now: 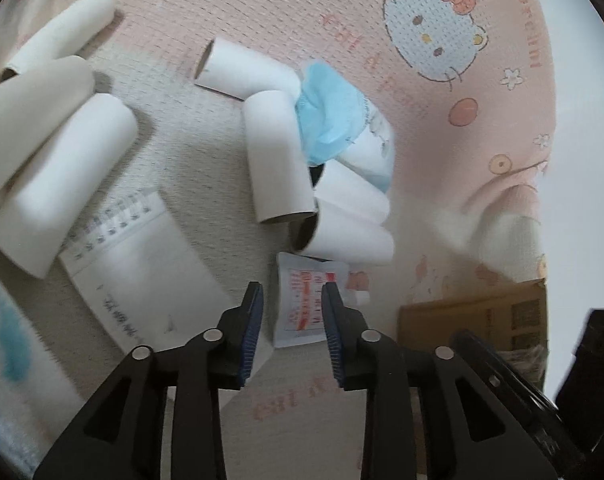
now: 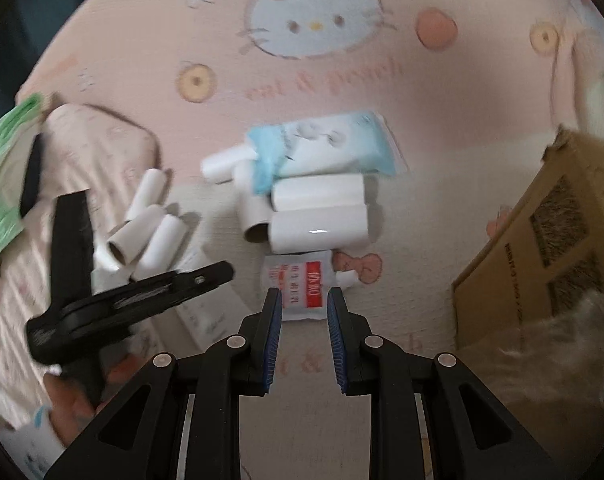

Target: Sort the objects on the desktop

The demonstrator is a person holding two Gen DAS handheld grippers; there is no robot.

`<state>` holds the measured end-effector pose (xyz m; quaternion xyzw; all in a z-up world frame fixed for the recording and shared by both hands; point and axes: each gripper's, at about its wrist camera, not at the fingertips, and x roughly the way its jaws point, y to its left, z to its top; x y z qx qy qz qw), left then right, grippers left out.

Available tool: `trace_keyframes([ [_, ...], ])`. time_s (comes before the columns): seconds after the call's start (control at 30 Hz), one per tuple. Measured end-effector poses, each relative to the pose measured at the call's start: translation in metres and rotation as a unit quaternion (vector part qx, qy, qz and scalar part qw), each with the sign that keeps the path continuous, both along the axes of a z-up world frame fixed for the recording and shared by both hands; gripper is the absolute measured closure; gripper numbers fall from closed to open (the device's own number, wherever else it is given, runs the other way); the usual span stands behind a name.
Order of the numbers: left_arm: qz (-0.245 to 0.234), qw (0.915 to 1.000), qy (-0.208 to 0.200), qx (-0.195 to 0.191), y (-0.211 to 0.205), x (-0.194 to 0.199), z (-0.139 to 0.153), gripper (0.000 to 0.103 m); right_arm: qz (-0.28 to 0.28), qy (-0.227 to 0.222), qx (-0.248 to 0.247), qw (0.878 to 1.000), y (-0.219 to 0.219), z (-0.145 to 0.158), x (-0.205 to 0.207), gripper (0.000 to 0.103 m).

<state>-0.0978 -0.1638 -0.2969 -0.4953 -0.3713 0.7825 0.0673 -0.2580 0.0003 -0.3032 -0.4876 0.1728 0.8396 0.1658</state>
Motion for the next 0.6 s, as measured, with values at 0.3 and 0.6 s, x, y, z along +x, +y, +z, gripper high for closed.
trace_keyframes([
  [0.3,-0.003,0.9998,0.000,0.021,-0.004,-0.020,-0.007,0.066,-0.029,-0.023,-0.022,0.999,0.032,-0.019,-0.035,0.083],
  [0.6,-0.003,0.9976,-0.005,0.069,-0.009,-0.029,-0.013,0.066,-0.010,-0.046,-0.012,0.999,0.036,-0.036,-0.057,0.083],
])
